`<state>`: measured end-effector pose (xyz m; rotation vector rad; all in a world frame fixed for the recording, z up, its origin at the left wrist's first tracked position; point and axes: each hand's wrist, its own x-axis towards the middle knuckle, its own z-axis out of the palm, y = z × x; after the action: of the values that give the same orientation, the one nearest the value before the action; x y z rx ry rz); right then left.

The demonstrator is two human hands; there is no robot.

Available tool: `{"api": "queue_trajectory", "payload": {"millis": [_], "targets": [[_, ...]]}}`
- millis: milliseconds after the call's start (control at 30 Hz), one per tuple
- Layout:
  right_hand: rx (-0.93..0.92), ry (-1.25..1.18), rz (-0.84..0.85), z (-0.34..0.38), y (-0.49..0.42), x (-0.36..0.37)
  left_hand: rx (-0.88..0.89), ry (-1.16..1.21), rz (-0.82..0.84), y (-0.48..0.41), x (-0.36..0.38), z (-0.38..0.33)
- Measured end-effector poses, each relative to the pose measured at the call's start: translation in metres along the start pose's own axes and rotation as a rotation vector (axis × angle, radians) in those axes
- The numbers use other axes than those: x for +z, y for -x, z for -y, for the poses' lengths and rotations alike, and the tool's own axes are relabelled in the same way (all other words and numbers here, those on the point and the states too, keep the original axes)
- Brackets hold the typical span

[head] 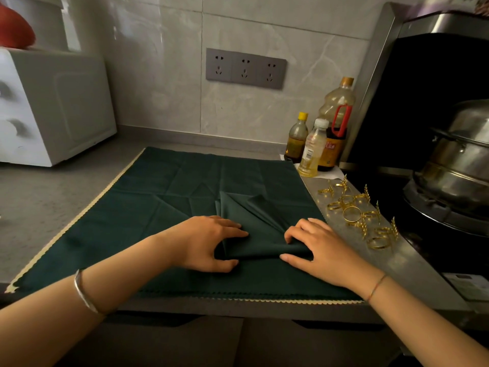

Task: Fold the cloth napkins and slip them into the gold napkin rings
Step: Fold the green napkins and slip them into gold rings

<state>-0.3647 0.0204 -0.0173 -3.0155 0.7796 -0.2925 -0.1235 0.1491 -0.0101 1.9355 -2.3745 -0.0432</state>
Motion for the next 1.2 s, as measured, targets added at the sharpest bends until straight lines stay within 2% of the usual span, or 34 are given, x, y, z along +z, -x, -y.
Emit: {"api": "queue_trajectory", "payload": {"millis": [267,500,567,767,933,1000,1067,1200], "targets": [[0.026,-0.036,-0.049,0.002,-0.001,0.003,0.005,0.029,-0.062,0.001,-0.002,0.010],[0.137,-0.225,-0.160,-0.001,-0.010,0.006,-0.190,0.417,-0.251,-0.023,-0.003,0.021],[0.145,-0.216,-0.164,0.000,-0.015,0.007,-0.263,0.455,-0.267,-0.031,-0.001,0.021],[0.133,-0.247,-0.184,0.002,-0.020,0.005,-0.336,0.474,-0.328,-0.049,0.012,0.024],[0.138,-0.233,-0.170,0.001,-0.021,0.008,-0.285,0.220,-0.367,-0.056,0.015,0.021],[0.143,-0.229,-0.167,0.001,-0.021,0.009,-0.206,0.105,-0.339,-0.059,0.018,0.022],[0.157,-0.229,-0.123,0.001,-0.021,0.009,-0.147,0.070,-0.224,-0.061,0.021,0.023],[0.142,-0.159,-0.040,0.002,-0.022,0.008,-0.152,0.133,-0.054,-0.061,0.028,0.027]]}}
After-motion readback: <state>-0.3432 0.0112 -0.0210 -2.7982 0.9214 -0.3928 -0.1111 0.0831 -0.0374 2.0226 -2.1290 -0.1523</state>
